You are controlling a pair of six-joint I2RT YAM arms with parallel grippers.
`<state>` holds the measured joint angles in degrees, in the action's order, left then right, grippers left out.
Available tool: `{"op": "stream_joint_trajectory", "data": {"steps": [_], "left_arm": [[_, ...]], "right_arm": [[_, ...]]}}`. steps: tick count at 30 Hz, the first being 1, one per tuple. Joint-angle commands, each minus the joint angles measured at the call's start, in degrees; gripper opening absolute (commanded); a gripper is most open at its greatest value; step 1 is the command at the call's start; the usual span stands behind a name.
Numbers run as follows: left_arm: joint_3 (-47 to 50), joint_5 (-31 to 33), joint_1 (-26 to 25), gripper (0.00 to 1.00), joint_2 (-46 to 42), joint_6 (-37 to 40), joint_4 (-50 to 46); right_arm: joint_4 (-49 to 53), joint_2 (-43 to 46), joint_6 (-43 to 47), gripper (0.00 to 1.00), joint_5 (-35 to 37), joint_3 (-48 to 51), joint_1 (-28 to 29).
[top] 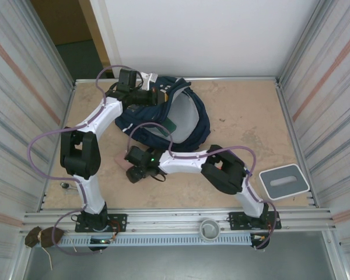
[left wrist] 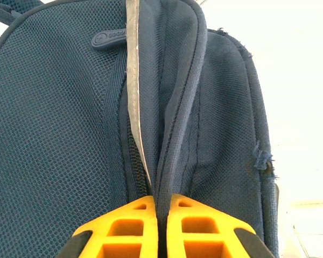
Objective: Pack the student bag
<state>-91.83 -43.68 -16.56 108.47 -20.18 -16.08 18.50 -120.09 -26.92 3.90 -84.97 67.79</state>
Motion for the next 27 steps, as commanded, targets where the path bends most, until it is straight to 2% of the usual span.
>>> {"op": "stream_joint_trajectory", "data": {"steps": [1,8,14,18,21,27], "left_arm": [[-2.04,-0.24,0.85,0.08,-0.70,1.26,0.34],[-2.15,-1.10,0.69,0.08,-1.41,0.72,0.60],[-2.17,-2.99,0.56,0.04,-1.77,0.28,1.23],[-2.24,-4.17,0.56,0.04,-1.98,-0.43,1.74],[-2.62,-4.48,0.56,0.05,-2.12,-0.63,1.71],[-3.30,-4.92,0.56,0.04,-1.93,-0.86,1.40]], "right_arm": [[-1.53,13.15,3.70,0.48,-3.16,6.10,-0.82],[4.27,33.65,3.70,0.45,-4.86,20.57,-9.25],[9.80,39.93,6.17,0.45,-5.75,23.80,-23.05],[9.77,36.09,9.79,0.45,-6.46,20.95,-30.91],[8.93,29.86,12.65,0.45,-6.63,16.69,-34.89],[5.99,17.18,16.18,0.46,-9.58,6.23,-37.69]]}}
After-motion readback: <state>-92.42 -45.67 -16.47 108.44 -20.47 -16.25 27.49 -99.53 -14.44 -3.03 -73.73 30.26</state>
